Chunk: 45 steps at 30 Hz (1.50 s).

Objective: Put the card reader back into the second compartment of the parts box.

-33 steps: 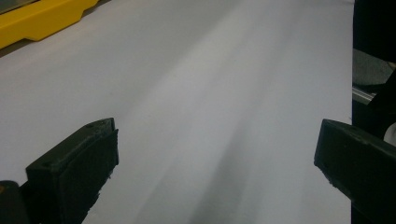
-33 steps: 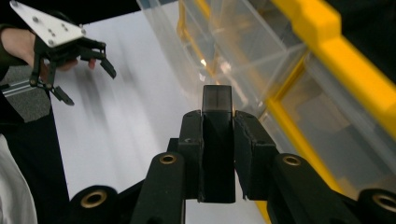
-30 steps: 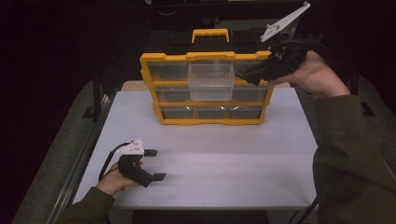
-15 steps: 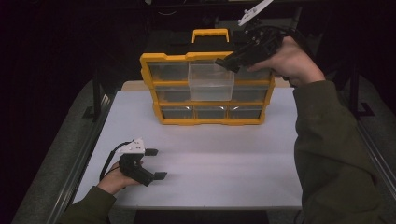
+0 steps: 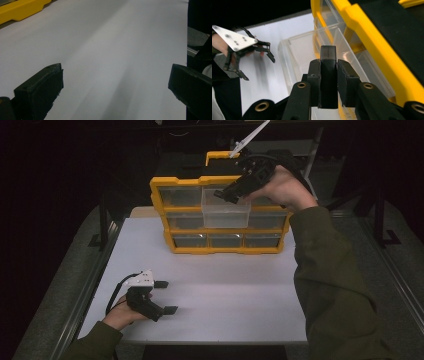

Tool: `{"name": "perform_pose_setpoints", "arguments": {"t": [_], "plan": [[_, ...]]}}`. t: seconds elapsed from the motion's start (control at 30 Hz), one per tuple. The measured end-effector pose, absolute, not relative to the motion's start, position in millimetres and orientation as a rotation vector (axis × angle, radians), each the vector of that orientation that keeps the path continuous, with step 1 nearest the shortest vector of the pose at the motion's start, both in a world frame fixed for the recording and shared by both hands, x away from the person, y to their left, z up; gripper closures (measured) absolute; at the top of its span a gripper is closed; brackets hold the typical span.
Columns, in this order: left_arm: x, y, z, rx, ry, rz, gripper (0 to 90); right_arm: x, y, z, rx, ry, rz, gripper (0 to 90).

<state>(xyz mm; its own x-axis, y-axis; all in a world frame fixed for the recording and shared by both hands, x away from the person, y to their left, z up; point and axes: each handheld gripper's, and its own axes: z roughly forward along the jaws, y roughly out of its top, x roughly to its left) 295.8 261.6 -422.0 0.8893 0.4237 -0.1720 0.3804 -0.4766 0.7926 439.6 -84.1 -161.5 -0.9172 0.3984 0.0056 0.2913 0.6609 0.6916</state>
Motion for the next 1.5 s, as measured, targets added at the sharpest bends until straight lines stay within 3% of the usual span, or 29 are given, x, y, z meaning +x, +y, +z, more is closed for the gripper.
{"name": "perform_pose_setpoints", "arguments": {"t": [0.13,0.8,1.5], "plan": [[295.0,261.9,-421.4,2.119,0.578,0.061,0.0,441.0,-83.5,-164.6,0.6,2.703,1.095,59.5],[295.1,263.6,-422.1,2.119,0.595,0.061,0.0,403.4,-148.8,-149.7,0.718,2.59,1.227,43.3],[295.1,263.6,-422.6,2.118,0.596,0.064,0.0,376.6,-169.3,-220.3,0.798,2.504,1.227,21.4]]}}
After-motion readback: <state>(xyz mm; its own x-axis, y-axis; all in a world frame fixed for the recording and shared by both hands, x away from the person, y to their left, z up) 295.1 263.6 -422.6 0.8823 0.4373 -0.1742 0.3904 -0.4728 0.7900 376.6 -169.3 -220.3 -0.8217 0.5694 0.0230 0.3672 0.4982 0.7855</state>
